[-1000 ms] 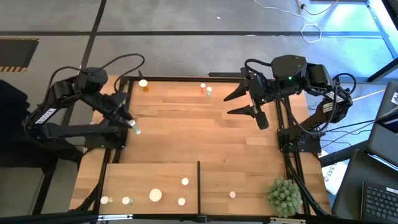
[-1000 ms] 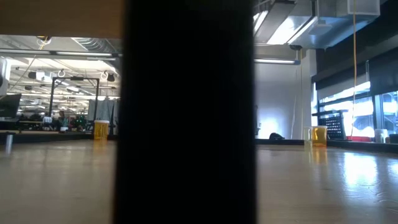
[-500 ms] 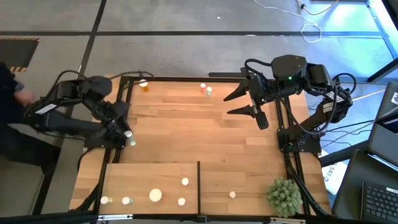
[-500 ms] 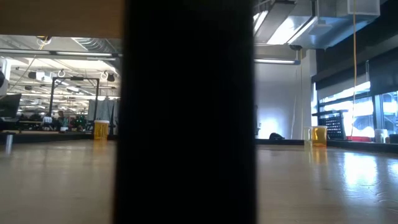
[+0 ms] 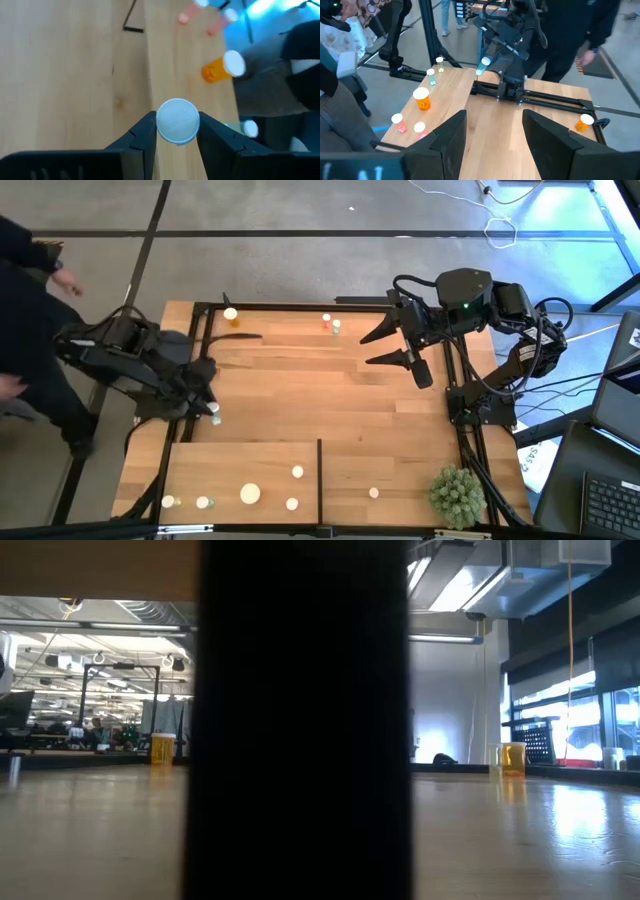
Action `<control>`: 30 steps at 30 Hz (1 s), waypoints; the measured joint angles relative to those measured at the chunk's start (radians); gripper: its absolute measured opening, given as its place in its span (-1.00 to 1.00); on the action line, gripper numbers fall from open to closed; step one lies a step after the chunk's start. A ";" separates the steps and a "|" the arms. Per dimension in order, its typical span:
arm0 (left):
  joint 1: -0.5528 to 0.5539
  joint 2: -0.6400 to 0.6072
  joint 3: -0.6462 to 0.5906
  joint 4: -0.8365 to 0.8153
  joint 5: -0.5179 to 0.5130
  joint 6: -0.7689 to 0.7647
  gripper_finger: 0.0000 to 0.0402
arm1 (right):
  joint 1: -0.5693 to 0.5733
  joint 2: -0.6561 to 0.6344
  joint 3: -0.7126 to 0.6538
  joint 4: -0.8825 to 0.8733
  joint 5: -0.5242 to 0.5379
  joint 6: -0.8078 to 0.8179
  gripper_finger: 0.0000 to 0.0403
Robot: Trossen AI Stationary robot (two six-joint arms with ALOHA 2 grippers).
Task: Pick and place medicine bottles onto shelf by color
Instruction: Put the top left blue pill bottle on the shelf aligned with the other blue pill bottle
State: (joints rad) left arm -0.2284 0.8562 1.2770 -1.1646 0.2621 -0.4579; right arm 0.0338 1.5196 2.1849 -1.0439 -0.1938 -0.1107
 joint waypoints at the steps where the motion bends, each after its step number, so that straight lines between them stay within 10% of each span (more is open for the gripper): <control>1: -0.030 0.009 0.000 -0.001 -0.040 -0.040 -0.43 | 0.000 0.000 0.000 -0.005 -0.014 0.000 -0.02; 30: -0.820 0.254 0.000 0.007 -0.711 -1.053 -0.43 | 0.000 0.000 0.000 -0.047 -0.223 -0.065 -0.02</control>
State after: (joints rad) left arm -1.0485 1.1105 1.2766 -1.1580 -0.4486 -1.5107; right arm 0.0334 1.5196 2.1849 -1.0907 -0.4172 -0.1753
